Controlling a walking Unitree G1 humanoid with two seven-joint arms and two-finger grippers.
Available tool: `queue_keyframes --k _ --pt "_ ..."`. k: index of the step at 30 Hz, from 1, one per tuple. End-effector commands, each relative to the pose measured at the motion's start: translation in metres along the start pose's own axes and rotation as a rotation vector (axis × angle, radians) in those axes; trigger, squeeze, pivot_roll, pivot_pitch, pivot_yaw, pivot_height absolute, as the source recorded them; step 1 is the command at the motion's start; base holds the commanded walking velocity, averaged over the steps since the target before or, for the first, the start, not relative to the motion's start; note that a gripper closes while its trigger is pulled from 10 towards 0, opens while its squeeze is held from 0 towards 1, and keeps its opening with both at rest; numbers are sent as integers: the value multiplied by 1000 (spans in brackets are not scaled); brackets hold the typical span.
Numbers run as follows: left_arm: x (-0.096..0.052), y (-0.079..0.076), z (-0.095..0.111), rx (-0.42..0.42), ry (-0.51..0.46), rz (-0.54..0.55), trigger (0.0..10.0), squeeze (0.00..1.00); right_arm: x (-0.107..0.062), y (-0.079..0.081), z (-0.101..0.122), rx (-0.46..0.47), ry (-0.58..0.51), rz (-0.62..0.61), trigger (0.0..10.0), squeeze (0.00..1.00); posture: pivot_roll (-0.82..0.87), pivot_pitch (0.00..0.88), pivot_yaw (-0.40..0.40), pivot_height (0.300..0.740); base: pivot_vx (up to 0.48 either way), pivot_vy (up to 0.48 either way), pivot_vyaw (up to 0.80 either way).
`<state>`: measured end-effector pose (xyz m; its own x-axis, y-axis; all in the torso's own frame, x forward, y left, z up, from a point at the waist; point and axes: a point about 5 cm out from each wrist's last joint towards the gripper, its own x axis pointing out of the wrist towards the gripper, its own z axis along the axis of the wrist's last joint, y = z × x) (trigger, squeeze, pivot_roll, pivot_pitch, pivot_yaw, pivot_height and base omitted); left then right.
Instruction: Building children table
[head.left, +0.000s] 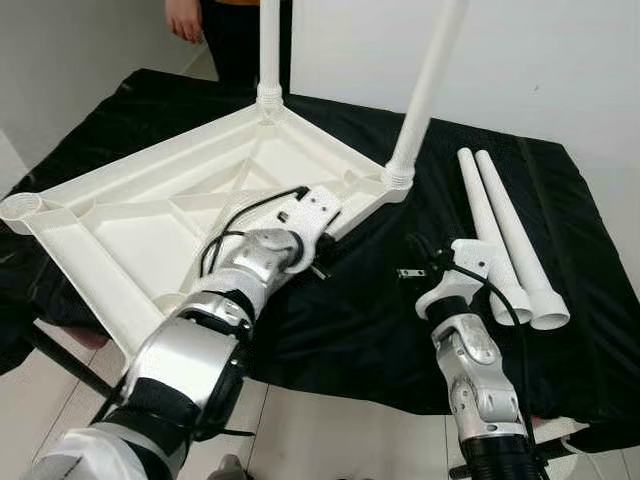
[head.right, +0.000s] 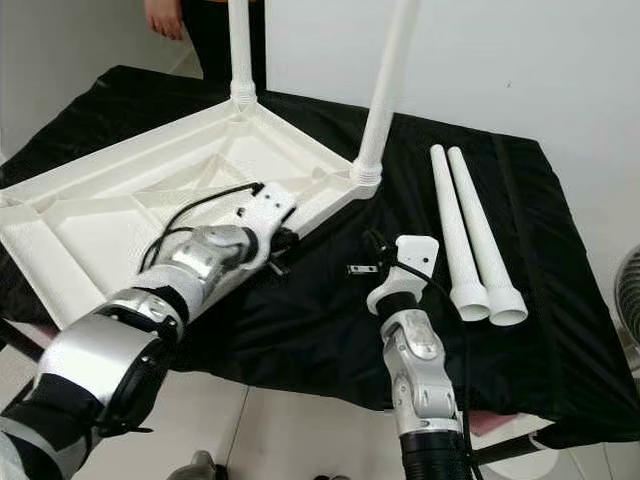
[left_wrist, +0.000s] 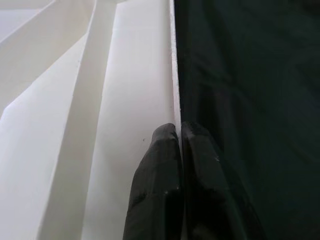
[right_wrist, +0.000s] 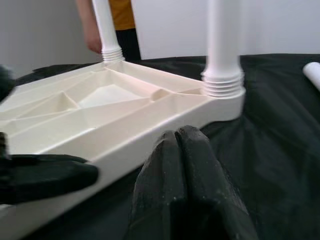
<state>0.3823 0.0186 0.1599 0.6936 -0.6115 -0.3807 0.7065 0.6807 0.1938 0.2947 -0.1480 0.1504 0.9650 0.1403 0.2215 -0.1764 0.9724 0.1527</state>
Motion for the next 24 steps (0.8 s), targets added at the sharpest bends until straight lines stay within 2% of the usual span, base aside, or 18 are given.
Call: queue_keyframes --k 1,2,3,4,5,11,12,19,20,22,23,24 --pt "3 0 35 30 -115 166 4118 0 -1 -1 -4 -3 13 -9 10000 0 88 59 -27 740 0 0 0" --pt "3 0 35 30 -115 166 4118 0 -1 -1 -4 -3 13 -9 10000 0 88 59 -27 740 0 0 0" --pt "4 -3 39 38 -129 163 8510 0 -1 -1 -4 -3 13 -9 10000 0 88 59 -27 740 0 0 0" --pt "5 -6 43 42 -139 162 8510 0 -1 -1 -4 -3 13 -9 10000 0 87 63 -23 740 0 0 0" --pt "6 -8 47 56 -154 159 10000 0 -2 -1 -4 -3 13 -11 10000 0 83 65 -18 740 0 0 0" --pt "5 -11 54 82 -199 144 10000 0 -4 -1 -5 -2 14 -19 10000 0 81 67 -15 740 0 0 0" --pt "4 -10 54 73 -222 129 10000 1000 -4 -2 -5 -2 14 -21 10000 0 82 71 -13 740 0 0 0" --pt "-4 -5 57 68 -309 86 10000 1000 -4 -1 -5 0 12 -22 10000 0 86 72 -13 740 0 0 0" --pt "-8 -3 59 60 -343 69 10000 918 -4 -1 -5 0 12 -21 10000 0 92 74 -15 740 0 0 0" --pt "-10 -1 59 53 -364 58 10000 918 -4 -1 -5 0 12 -21 10000 0 92 74 -15 740 0 0 0" --pt "-17 6 58 40 -382 48 10000 0 -3 0 -5 1 12 -18 10000 0 98 75 -17 740 0 0 0" --pt "-27 15 53 40 -390 43 10000 0 -3 1 -5 2 13 -13 10000 0 105 75 -20 740 0 0 0"
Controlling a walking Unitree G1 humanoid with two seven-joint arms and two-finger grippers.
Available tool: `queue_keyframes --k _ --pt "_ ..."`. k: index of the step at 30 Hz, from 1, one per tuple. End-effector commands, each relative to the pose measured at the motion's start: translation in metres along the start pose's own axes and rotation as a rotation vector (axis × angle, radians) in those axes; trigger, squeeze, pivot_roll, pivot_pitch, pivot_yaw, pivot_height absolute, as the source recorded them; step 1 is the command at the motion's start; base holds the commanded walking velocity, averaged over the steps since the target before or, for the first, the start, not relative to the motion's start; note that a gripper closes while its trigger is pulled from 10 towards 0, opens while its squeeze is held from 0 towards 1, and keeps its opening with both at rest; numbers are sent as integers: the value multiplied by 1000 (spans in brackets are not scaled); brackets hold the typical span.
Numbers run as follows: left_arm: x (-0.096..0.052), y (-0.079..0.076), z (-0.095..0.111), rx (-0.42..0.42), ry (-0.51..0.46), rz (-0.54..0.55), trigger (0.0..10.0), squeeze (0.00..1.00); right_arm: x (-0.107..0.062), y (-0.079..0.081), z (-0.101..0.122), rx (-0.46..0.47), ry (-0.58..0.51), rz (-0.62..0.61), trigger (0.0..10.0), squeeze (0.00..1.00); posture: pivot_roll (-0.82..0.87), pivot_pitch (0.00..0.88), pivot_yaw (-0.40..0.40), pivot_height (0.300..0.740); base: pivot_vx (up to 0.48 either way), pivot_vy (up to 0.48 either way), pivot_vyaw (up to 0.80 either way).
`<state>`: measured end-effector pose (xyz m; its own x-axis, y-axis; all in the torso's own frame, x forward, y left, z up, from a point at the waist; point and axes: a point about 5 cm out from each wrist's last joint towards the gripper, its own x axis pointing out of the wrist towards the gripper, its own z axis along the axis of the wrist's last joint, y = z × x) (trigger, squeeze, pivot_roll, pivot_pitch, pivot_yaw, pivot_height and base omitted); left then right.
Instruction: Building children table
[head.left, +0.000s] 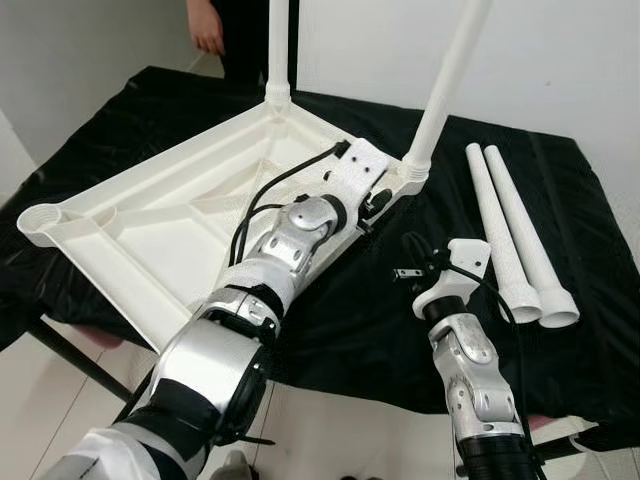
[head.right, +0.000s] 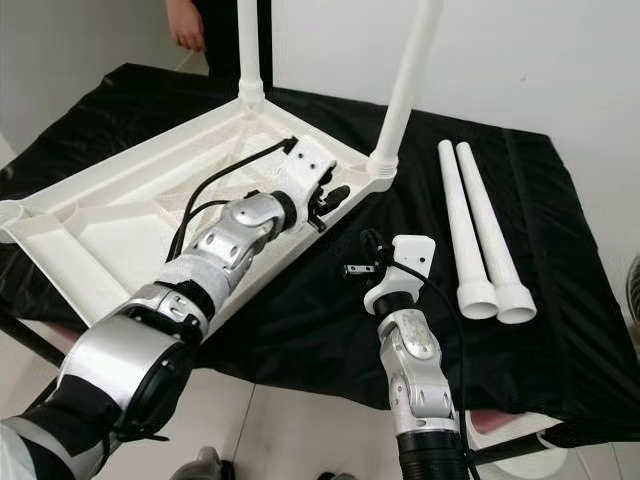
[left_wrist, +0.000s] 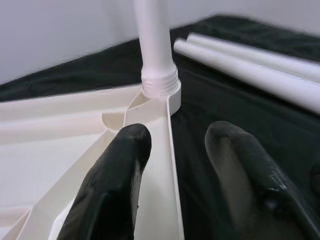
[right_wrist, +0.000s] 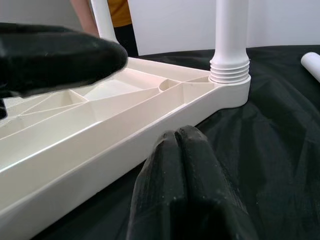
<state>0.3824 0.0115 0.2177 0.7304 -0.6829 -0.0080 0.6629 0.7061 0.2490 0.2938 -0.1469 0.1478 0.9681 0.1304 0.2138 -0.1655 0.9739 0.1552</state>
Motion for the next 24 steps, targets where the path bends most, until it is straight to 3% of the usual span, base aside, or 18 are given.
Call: queue_keyframes --k 1,6,9,10,11,14,15,16,17,19,21,22,24 --pt "-9 9 1 -9 -11 -15 10000 0 -1 0 -3 2 7 -2 10000 0 105 75 -20 740 0 0 0" --pt "-27 21 -6 9 -11 -18 10000 0 -1 1 -3 1 8 1 10000 0 111 78 -20 740 0 0 0" --pt "-55 39 -19 49 39 19 10000 0 -1 3 -5 4 15 9 10000 0 127 81 -26 740 0 0 0" --pt "-55 39 -19 49 39 19 10000 0 -1 3 -5 4 15 9 10000 0 127 81 -26 740 0 0 0" --pt "-70 45 -26 67 70 38 8863 0 -1 5 -6 6 20 18 10000 0 131 80 -29 740 0 0 0" --pt "-75 47 -29 58 82 50 8863 0 -2 5 -7 7 21 22 10000 0 133 80 -29 740 0 0 0" --pt "-83 47 -33 65 100 39 4706 0 -2 5 -7 7 22 23 10000 0 136 79 -34 740 0 0 0" --pt "-83 47 -33 65 100 39 4706 0 -2 5 -7 7 22 23 10000 0 136 79 -34 740 0 0 0" --pt "-91 46 -36 83 112 30 10000 0 -2 5 -7 6 23 25 10000 0 138 78 -37 740 0 0 0" --pt "-98 46 -39 87 121 25 10000 0 -1 5 -7 5 24 26 10000 0 138 78 -37 740 0 0 0" --pt "-117 45 -45 86 178 -14 10000 0 -1 4 -7 2 27 32 10000 0 143 72 -47 740 0 0 0" --pt "-117 45 -45 86 178 -14 10000 0 -1 4 -7 2 27 32 10000 0 143 72 -47 740 0 0 0" --pt "-133 39 -50 87 248 -72 10000 0 0 3 -7 -2 28 39 10000 0 146 71 -51 740 0 0 0"
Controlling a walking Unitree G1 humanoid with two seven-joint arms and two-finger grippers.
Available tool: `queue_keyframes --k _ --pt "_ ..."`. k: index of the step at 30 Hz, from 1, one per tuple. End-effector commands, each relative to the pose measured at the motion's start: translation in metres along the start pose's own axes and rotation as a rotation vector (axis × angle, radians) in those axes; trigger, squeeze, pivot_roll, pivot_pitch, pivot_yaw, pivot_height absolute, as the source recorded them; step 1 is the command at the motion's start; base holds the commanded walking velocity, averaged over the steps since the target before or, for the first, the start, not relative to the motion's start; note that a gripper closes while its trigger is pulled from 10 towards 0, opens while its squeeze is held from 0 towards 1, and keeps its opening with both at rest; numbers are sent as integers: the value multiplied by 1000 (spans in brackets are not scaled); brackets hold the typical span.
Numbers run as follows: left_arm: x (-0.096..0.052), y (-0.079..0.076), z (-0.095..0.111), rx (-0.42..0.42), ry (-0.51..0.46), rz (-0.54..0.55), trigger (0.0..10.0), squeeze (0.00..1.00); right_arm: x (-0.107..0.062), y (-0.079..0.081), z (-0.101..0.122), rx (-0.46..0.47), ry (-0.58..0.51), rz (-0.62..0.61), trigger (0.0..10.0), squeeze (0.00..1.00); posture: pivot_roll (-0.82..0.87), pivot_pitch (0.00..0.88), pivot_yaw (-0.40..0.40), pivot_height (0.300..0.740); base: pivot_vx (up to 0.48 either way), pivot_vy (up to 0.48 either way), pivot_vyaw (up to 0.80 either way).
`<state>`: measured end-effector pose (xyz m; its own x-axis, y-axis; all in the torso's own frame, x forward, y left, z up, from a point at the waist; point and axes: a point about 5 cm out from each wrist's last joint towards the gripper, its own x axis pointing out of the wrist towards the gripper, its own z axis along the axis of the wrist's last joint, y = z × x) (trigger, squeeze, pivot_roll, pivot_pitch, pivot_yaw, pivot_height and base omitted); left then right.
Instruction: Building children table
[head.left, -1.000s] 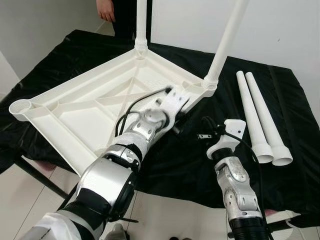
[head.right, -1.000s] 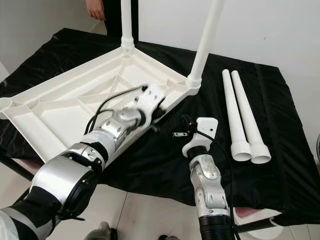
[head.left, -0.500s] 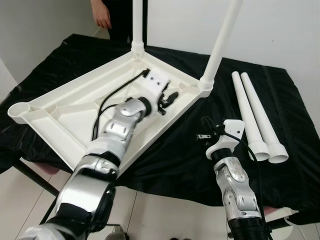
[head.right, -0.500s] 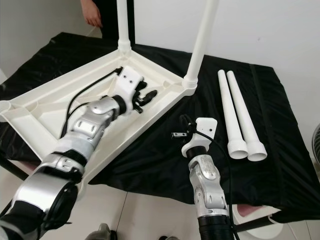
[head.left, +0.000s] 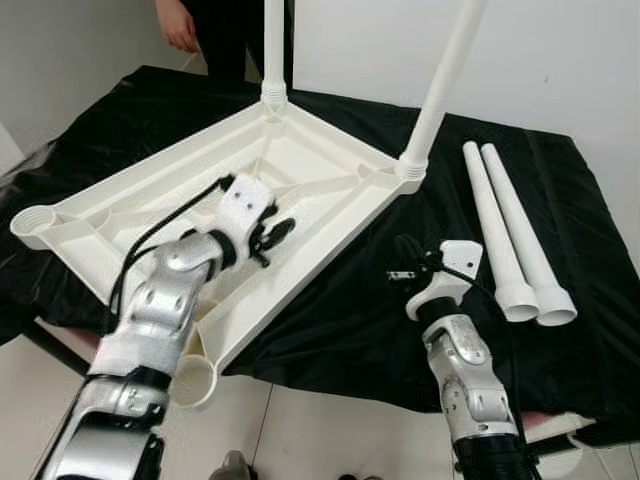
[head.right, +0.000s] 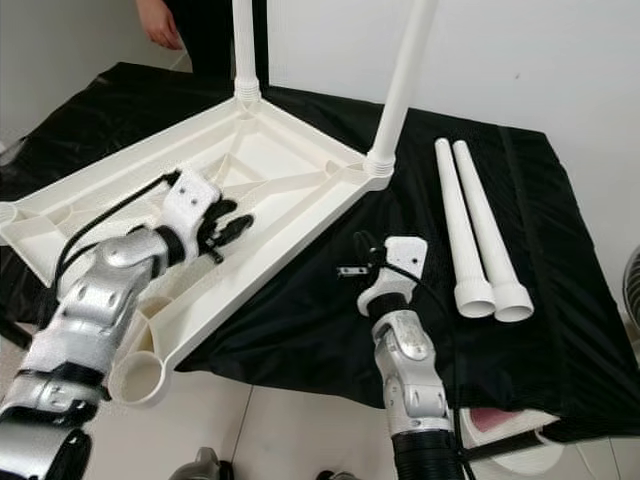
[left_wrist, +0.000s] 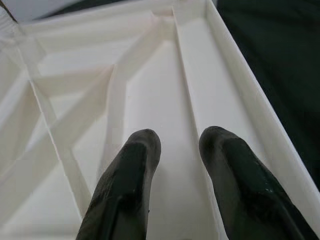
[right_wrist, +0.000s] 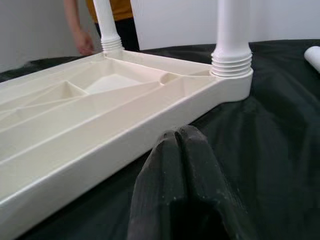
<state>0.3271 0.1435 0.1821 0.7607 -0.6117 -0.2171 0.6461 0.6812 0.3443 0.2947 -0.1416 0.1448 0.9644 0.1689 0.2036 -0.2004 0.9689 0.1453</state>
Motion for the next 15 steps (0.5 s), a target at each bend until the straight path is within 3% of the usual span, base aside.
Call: queue_keyframes --k 1,7,8,15 --pt "-9 -13 -3 13 42 -112 10000 0 -2 -1 -3 -1 13 6 10000 0 148 71 -54 740 0 0 0" --pt "-25 -18 -15 35 129 -158 10000 0 -1 -1 -3 -3 16 13 10000 0 155 70 -58 740 0 0 0" --pt "-28 -14 -21 26 179 -125 10000 0 -1 -1 -3 -3 16 16 10000 0 156 70 -58 740 0 0 0" --pt "-30 -6 -28 6 247 -52 10000 0 0 0 -3 -2 15 19 10000 0 154 71 -57 740 0 0 0"
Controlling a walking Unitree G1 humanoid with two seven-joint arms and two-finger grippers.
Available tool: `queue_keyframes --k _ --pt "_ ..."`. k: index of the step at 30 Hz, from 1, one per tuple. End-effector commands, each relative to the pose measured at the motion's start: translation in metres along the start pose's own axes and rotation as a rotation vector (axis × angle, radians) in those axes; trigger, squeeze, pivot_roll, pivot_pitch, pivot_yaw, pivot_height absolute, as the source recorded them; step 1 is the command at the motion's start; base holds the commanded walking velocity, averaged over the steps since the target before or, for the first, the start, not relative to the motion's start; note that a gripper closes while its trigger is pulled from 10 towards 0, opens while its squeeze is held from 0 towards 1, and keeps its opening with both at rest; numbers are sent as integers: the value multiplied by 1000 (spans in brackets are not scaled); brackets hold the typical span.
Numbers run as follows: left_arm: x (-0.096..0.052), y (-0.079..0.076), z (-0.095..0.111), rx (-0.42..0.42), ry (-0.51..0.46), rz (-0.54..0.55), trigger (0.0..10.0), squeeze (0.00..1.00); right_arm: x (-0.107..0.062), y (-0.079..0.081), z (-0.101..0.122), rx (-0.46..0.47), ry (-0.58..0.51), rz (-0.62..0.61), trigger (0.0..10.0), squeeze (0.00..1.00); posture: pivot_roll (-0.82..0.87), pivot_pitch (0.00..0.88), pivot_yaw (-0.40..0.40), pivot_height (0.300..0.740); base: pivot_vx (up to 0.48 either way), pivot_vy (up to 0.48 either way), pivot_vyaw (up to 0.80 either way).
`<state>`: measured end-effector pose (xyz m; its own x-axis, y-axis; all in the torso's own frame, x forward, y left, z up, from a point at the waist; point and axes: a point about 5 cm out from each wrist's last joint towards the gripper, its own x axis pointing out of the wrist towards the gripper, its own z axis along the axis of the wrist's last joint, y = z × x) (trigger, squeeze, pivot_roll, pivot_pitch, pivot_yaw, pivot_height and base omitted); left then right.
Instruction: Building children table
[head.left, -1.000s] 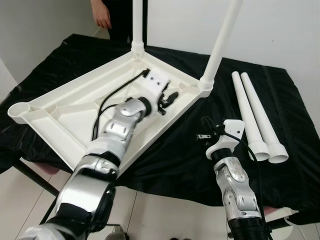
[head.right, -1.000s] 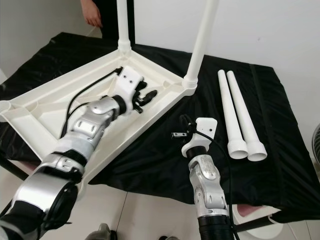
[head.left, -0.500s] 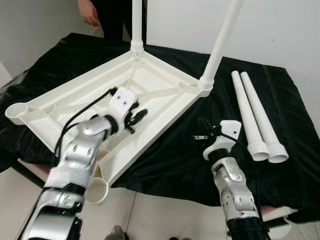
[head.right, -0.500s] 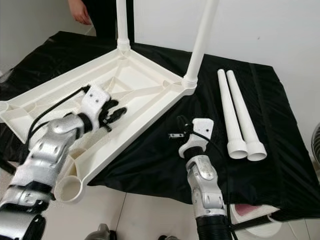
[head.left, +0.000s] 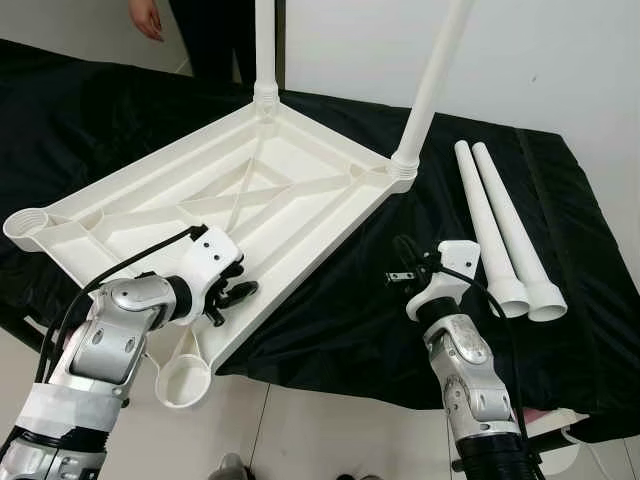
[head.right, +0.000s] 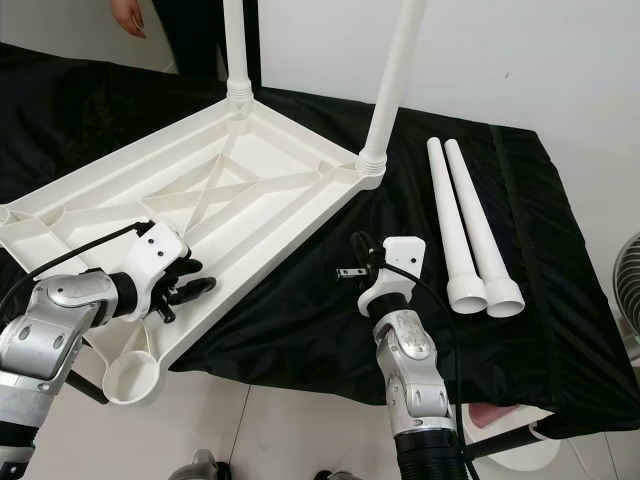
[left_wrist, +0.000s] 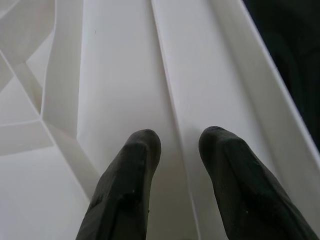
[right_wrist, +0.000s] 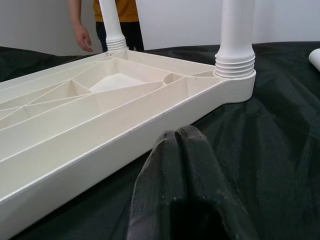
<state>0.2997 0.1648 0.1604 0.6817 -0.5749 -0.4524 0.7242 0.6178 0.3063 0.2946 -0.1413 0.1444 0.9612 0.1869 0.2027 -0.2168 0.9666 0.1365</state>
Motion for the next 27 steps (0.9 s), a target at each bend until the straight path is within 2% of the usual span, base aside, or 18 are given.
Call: queue_keyframes --k 1,7,12,13,14,15,16,17,27 --pt "-1 5 -1 -10 27 69 10000 0 0 0 -2 3 11 0 10000 0 150 72 -57 740 0 0 0" --pt "-5 8 2 -29 38 91 10000 0 -2 -2 -2 2 11 -6 10000 0 146 75 -55 740 0 0 0" --pt "-5 12 -3 -16 85 107 10000 0 -2 -2 -2 0 11 -8 10000 0 144 77 -55 740 0 0 0" --pt "-4 12 -4 -8 98 111 5451 0 -2 -3 -2 -1 10 -9 10000 0 143 79 -51 740 0 0 0" --pt "-4 12 -4 -8 98 111 5451 0 -2 -3 -2 -1 10 -9 10000 0 143 79 -51 740 0 0 0" --pt "-3 12 -5 -3 109 114 667 0 -1 -3 -1 0 9 -11 10000 0 142 80 -50 740 0 0 0" --pt "-3 12 -5 -3 109 114 667 0 -1 -3 -1 0 9 -11 10000 0 142 80 -50 740 0 0 0" --pt "-2 11 -5 12 117 116 0 0 -1 -3 -1 0 8 -12 10000 0 141 81 -49 740 0 0 0" --pt "6 11 -5 49 148 117 0 0 -3 -7 0 -2 1 -34 10000 0 128 89 -37 740 0 0 0"
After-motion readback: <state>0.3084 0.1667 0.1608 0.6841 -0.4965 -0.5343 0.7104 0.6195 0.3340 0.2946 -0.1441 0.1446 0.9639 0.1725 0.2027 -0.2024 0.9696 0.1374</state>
